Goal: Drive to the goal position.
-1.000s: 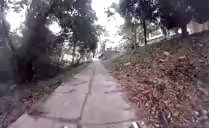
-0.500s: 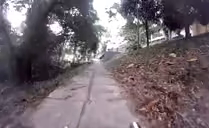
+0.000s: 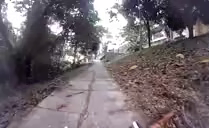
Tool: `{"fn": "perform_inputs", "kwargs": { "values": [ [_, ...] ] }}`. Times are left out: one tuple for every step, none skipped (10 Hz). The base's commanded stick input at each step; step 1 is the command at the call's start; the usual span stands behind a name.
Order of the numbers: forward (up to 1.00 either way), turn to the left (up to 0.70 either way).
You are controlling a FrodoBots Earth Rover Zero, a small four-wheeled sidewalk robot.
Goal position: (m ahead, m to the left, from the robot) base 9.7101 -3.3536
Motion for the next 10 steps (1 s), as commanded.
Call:
{"fn": "perform_inputs", "kwargs": {
  "values": [
    [0.7, 0.02],
    [0.7, 0.02],
    [0.7, 0.02],
    [0.7, 0.02],
    [0.7, 0.02],
    [0.7, 0.02],
    [0.7, 0.02],
    [0.7, 0.02],
    [0.7, 0.02],
    [0.7, 0.02]
  ]
}}
